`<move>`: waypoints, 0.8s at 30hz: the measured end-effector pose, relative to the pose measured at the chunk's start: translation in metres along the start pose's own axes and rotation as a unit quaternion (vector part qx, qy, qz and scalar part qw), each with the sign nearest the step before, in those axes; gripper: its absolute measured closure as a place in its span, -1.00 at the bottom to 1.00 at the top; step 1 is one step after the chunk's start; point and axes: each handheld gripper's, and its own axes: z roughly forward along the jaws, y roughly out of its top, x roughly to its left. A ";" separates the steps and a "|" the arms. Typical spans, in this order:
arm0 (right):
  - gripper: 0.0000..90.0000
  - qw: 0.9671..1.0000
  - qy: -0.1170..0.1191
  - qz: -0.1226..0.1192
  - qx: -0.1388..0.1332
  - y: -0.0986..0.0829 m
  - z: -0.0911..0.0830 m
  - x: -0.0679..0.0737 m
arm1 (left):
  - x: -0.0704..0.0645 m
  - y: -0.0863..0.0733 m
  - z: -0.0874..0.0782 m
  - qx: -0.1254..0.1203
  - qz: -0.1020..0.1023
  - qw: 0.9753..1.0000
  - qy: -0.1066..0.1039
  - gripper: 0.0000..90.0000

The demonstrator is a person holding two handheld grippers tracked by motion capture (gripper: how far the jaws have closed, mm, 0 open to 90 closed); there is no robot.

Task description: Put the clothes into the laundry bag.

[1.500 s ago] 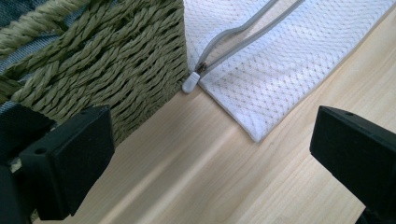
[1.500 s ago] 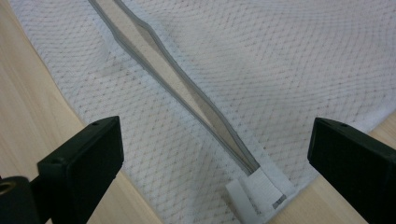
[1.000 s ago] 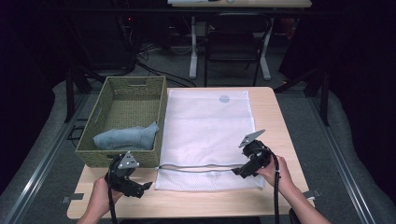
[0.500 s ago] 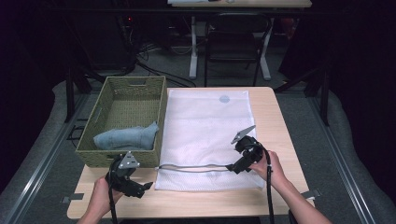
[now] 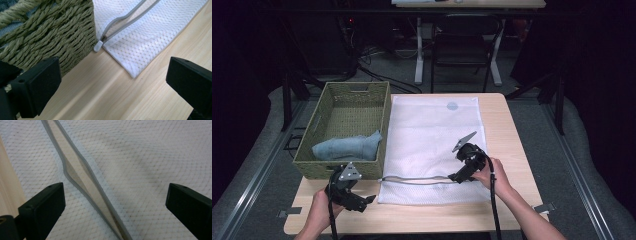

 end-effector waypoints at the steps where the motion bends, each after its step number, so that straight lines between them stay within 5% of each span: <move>1: -0.95 1.000 0.001 -0.002 0.004 0.003 0.003 0.000 | 0.000 0.000 0.000 0.000 -0.001 1.000 -0.002 -1.00; 24: -0.95 0.998 0.011 -0.026 0.049 0.026 0.043 0.004 | 0.000 0.000 0.001 0.002 0.003 1.000 -0.004 -1.00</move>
